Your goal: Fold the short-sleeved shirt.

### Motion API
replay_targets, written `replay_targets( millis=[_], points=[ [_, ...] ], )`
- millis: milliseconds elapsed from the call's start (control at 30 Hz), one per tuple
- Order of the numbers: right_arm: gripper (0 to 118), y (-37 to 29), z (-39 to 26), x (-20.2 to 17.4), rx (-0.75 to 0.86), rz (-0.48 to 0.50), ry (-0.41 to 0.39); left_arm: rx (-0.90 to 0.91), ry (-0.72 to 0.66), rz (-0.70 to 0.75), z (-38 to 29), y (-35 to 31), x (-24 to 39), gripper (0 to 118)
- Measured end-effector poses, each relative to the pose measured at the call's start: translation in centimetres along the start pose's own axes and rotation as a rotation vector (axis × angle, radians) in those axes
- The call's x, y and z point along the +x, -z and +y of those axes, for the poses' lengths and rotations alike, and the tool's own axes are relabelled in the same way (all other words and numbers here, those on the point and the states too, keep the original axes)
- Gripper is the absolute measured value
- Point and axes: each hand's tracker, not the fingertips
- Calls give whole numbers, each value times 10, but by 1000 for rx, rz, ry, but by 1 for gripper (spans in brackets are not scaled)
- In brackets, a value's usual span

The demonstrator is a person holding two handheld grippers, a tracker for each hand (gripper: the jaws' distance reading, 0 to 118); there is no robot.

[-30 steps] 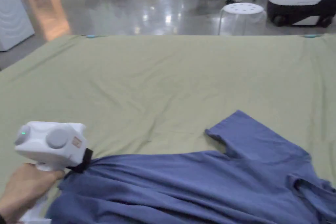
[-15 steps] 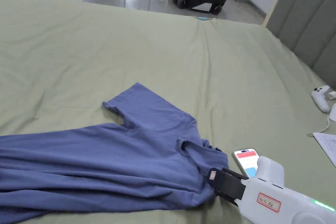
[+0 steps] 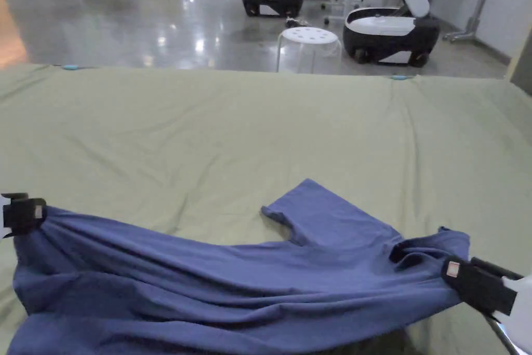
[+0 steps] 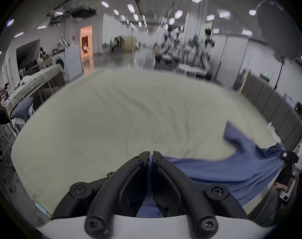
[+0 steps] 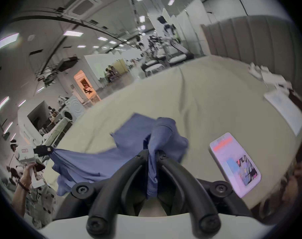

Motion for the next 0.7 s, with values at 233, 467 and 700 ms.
replay_targets(
  millis=[233, 467, 700],
  points=[
    [9, -19, 101, -79, 202, 82, -184, 345, 69, -56, 84, -117, 27, 5],
    [9, -23, 234, -132, 352, 67, -262, 483, 109, 22, 181, -141, 29, 5],
    [9, 16, 324, -153, 436, -36, -354, 520, 103, 101, 238, -114, 60, 5]
  ],
)
